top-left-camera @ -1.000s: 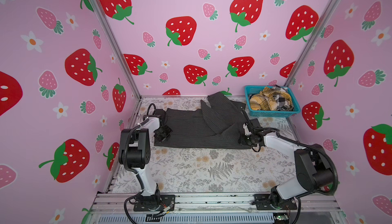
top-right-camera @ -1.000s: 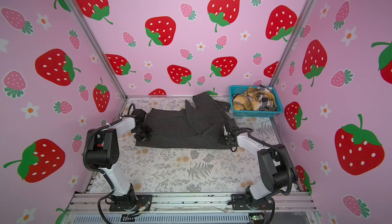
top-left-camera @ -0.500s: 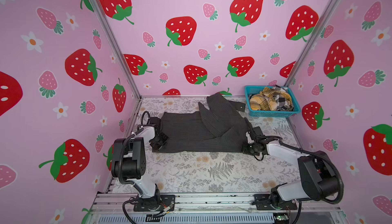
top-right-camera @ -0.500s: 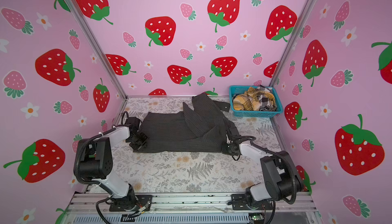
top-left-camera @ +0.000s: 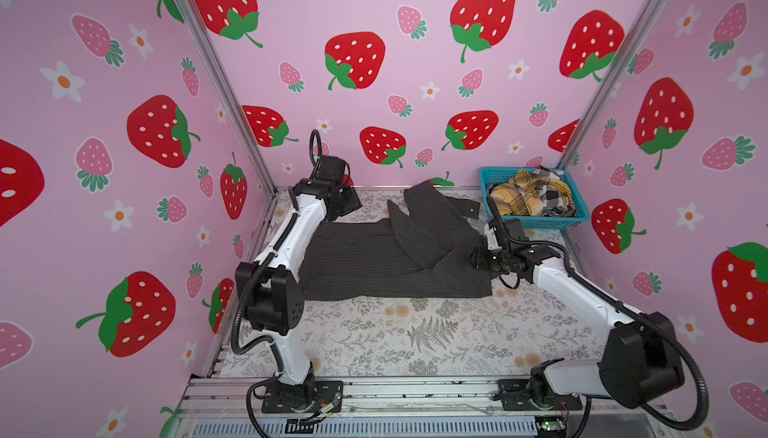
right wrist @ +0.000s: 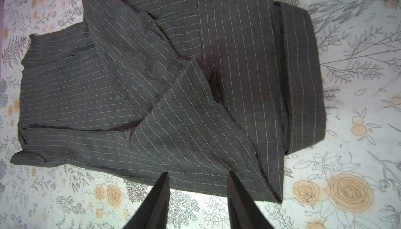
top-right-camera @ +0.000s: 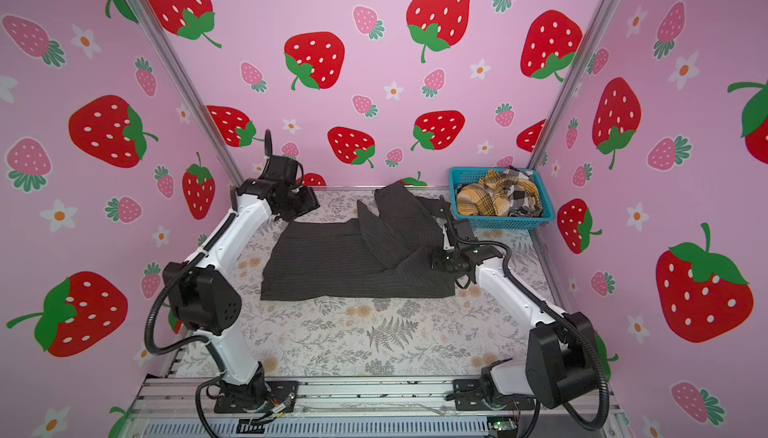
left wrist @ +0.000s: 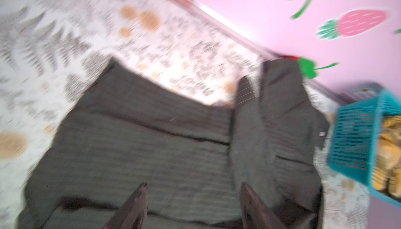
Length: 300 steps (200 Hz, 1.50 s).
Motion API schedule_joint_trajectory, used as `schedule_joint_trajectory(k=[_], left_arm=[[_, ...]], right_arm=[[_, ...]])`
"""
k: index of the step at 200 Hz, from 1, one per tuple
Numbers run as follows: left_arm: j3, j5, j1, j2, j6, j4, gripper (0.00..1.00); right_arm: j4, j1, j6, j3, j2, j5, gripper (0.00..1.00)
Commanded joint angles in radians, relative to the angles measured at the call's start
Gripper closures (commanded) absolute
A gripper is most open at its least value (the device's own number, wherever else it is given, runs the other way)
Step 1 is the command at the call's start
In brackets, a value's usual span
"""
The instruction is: Fold and stack the long sleeve shirts
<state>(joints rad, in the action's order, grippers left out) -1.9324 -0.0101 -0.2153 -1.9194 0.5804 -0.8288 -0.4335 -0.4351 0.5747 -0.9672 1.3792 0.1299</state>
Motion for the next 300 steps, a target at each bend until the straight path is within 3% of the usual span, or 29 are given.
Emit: schedule_joint_trajectory(k=[1, 59, 102, 130, 163, 194, 206, 224, 248, 300], left_arm=[[-0.159, -0.017, -0.031, -0.202, -0.052, -0.163, 0.31], [-0.696, -0.086, -0.084, -0.634, -0.015, -0.191, 0.16], [-0.643, -0.120, -0.094, -0.681, 0.084, 0.019, 0.12], [-0.646, -0.206, -0.105, -0.723, 0.127, 0.117, 0.08], [-0.680, -0.149, -0.111, -0.772, 0.152, 0.135, 0.07], [-0.715, -0.134, -0.107, -0.835, 0.172, 0.115, 0.19], [-0.716, -0.138, -0.109, -0.847, 0.170, 0.124, 0.34], [-0.714, -0.133, -0.111, -0.845, 0.164, 0.122, 0.68], [-0.689, -0.073, -0.114, -0.792, 0.140, 0.140, 0.87], [-0.598, -0.051, -0.139, -0.562, 0.067, 0.228, 0.93]], right_arm=[[0.042, -0.008, -0.015, -0.028, 0.046, 0.050, 0.53], [0.075, -0.067, -0.040, -0.033, 0.128, 0.091, 0.54], [0.098, -0.092, -0.033, 0.082, 0.089, 0.121, 0.55], [0.147, -0.105, -0.025, 0.140, 0.065, 0.142, 0.55], [0.121, -0.109, -0.046, 0.107, 0.070, 0.131, 0.56], [0.117, -0.111, -0.030, 0.097, 0.042, 0.137, 0.57], [0.122, -0.115, -0.018, 0.109, 0.029, 0.145, 0.59], [0.124, -0.119, -0.012, 0.133, 0.013, 0.141, 0.60], [0.131, -0.120, -0.013, 0.185, 0.005, 0.125, 0.62], [0.191, -0.118, 0.021, 0.288, 0.097, 0.079, 0.67]])
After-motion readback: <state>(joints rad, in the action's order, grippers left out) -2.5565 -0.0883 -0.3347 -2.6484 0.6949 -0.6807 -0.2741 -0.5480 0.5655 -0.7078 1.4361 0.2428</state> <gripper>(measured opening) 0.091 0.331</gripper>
